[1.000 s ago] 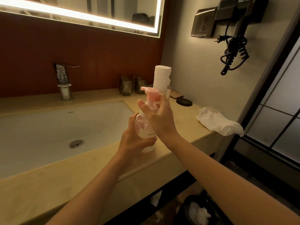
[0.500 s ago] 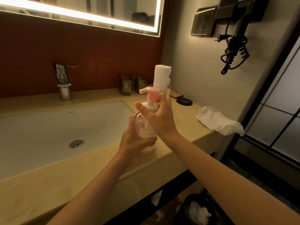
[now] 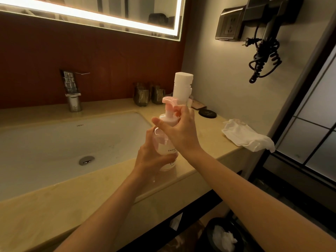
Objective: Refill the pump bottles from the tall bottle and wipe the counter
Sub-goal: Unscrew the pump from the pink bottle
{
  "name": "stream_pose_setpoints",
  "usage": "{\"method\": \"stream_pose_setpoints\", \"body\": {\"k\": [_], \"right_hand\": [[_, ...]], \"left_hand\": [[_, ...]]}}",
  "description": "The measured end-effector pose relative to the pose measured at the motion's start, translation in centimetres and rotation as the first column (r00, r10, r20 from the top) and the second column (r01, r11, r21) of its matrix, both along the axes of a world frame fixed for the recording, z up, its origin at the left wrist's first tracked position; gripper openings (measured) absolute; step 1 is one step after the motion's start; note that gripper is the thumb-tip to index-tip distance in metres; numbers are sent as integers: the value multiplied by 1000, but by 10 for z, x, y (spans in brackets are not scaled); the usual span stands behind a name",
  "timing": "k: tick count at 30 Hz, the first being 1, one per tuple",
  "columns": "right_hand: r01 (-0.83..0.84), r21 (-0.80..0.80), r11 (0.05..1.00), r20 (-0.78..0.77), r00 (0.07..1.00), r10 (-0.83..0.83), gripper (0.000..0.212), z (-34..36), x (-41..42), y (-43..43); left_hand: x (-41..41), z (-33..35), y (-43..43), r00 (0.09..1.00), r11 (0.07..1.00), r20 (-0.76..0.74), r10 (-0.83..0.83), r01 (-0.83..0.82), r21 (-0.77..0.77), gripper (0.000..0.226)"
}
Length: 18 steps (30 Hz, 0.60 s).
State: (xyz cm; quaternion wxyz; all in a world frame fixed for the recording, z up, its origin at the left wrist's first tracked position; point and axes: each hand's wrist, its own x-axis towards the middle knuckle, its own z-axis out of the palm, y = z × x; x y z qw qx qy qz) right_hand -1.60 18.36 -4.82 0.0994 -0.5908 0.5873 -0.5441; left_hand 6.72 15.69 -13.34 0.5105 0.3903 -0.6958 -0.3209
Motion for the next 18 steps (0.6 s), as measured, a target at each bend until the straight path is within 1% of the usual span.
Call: {"method": "stream_pose_setpoints", "body": {"k": [3,7,9,11,13,14,16,18], "right_hand": [[-7,-11,1000,10,1000,7,51,-1,-1,1],[-134,45,990,33,991,132,36,2,-1,4],[-167,74,983,49,985,164,35,3,0,5],[-133,71,988,32,991,131,46,4,0,4],[-53,42,998,-21,998,54,61,2,-1,0],[-17,25,1000,-43,999,18,64,0,-1,0],[14,-7,1000,-61,998,-14,59,-2,-1,1],[-18,-14,1000,-55,998,17,43,-1,-1,4]], "left_hand": [[0,1,0,1000,1000,11,1,-1,-11,85],[2,1,0,1000,1000,11,12,-11,-26,85],[2,1,1,1000,1000,4,7,-7,-21,85],[2,2,2,1000,1000,-2,-4,4,-13,83],[2,2,2,1000,1000,7,-8,8,-17,84],[2,2,2,1000,1000,13,-7,8,-18,85],[2,3,3,1000,1000,13,-11,11,-9,85],[2,3,4,1000,1000,6,-11,11,-2,85]]}}
